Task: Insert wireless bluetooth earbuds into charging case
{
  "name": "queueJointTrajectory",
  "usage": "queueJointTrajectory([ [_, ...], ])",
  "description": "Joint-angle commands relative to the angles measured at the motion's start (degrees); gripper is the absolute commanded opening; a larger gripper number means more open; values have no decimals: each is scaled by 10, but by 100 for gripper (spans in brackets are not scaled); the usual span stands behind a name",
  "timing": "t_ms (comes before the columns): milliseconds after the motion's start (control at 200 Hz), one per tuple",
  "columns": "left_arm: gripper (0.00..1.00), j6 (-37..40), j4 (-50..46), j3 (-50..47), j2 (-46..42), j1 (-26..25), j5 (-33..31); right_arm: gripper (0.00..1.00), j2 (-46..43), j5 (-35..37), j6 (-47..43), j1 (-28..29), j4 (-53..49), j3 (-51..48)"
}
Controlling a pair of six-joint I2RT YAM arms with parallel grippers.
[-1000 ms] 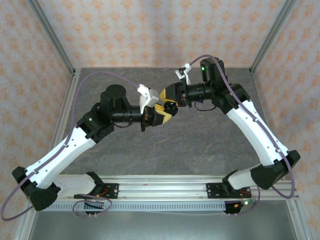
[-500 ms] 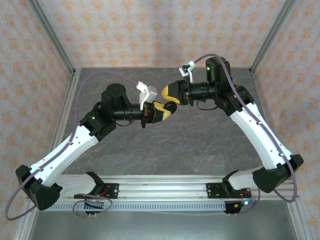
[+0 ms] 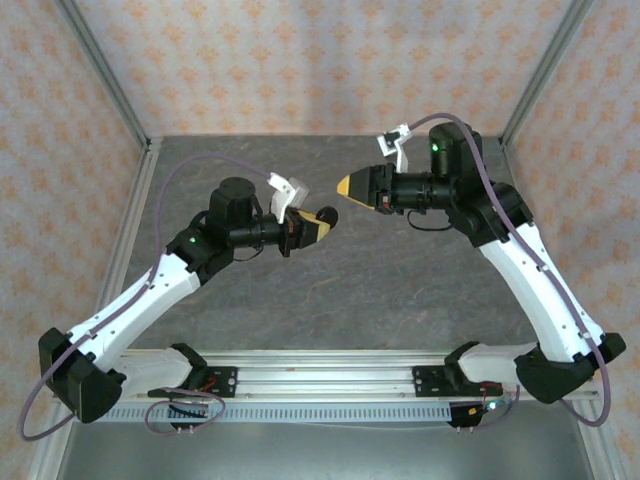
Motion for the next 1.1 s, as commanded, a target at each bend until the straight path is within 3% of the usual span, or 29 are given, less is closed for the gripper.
queueJointTrajectory([
  [0, 0, -29, 1, -22, 1, 17, -51, 40, -45, 148, -26, -29, -63, -30],
  [180, 0, -56, 10, -34, 63, 51, -73, 50, -93, 226, 5, -99, -82, -131],
  [390, 0, -67, 18, 19, 221, 49, -44, 61, -133, 259, 33, -176, -74, -250],
  [625, 0, -113, 58, 128, 390, 26, -45, 77, -138, 310, -7, -207, -42, -319],
  [816, 0, -148, 47, 278, 547, -10, -61, 86, -136, 424, -54, -213, 1, -346],
  [1096, 17, -179, -7, 450, 691, -38, -99, 99, -136, 547, -127, -214, 99, -403],
])
